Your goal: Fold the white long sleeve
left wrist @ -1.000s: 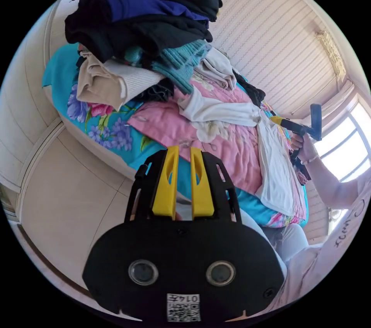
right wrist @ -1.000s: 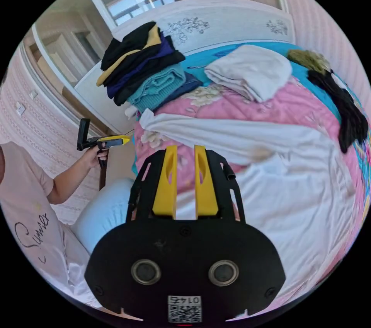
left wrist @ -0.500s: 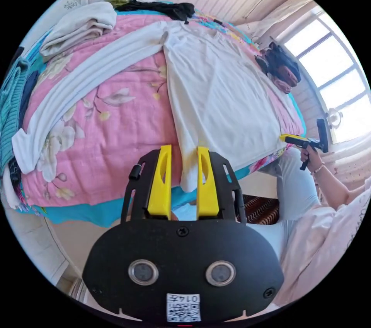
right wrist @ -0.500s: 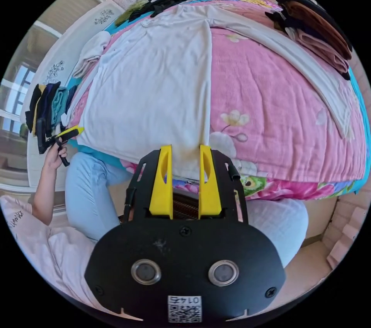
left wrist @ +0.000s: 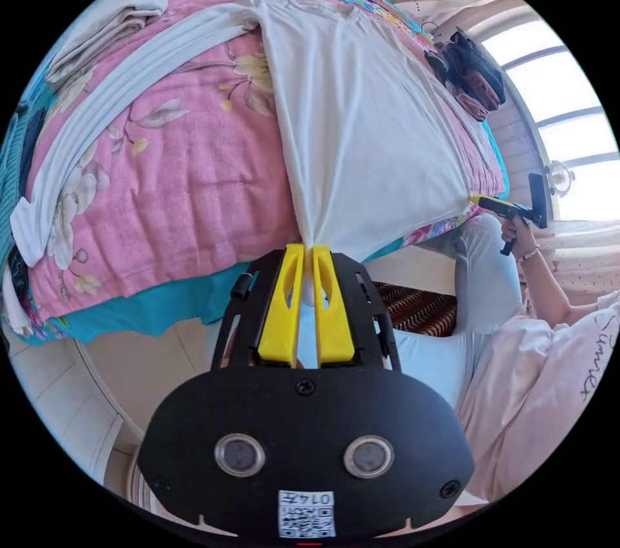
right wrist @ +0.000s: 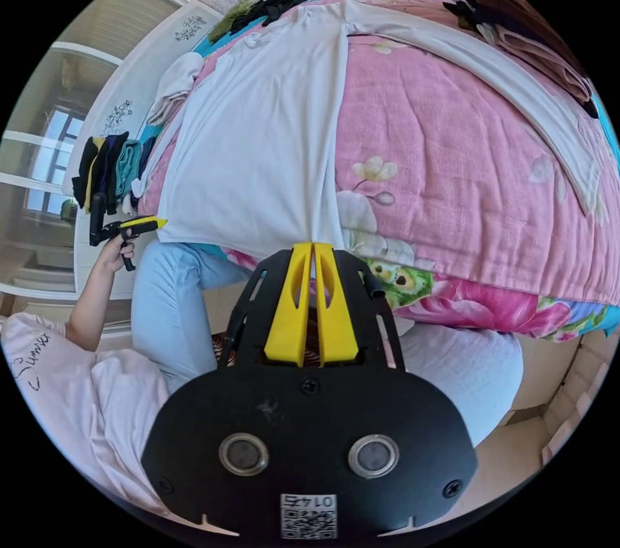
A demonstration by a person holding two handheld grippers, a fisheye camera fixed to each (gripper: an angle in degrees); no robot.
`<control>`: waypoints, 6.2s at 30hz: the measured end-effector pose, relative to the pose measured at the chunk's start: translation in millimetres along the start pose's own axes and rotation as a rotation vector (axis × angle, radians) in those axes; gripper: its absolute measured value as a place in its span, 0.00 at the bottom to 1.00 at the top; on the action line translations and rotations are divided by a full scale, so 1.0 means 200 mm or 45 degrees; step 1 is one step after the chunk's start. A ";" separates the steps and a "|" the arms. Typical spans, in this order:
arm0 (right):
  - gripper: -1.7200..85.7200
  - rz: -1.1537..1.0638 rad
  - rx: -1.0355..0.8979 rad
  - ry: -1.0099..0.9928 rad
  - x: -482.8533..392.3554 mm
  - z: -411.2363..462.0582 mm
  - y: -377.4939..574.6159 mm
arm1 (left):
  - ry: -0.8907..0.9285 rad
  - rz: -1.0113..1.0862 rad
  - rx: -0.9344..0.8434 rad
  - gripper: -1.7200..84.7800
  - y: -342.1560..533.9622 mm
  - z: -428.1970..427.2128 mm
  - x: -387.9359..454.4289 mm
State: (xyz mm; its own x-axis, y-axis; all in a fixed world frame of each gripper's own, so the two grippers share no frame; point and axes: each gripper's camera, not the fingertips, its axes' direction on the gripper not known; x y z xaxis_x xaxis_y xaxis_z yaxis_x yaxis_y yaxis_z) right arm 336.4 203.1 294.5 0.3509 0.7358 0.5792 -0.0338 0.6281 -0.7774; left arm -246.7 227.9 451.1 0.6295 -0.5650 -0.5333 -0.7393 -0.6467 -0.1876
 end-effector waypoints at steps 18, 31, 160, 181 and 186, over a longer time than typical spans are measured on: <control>0.11 0.885 1.094 0.229 0.85 -1.67 0.29 | 0.022 0.365 0.405 0.09 -0.42 -0.99 1.09; 0.05 0.929 1.192 -0.063 1.10 -2.09 0.35 | 0.038 1.411 0.289 0.08 -1.45 -0.60 3.07; 0.17 -1.079 0.344 -0.172 -0.19 1.58 0.29 | -0.276 -0.280 0.868 0.06 0.21 0.01 -0.02; 0.15 -1.794 -0.085 0.027 -2.13 3.20 0.28 | -0.245 -0.979 1.595 0.17 1.08 0.78 -0.86; 0.12 -1.815 -0.193 0.225 -2.37 3.68 0.23 | -0.170 -0.889 1.572 0.18 1.07 0.88 -0.92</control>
State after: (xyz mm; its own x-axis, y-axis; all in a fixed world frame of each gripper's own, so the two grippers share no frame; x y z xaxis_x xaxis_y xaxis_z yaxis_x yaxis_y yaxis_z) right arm -520.0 69.9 163.7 0.1100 -0.5301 0.8408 0.5311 0.7464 0.4011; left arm -563.2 284.7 364.0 0.9699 -0.2248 -0.0931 -0.0659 0.1258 -0.9899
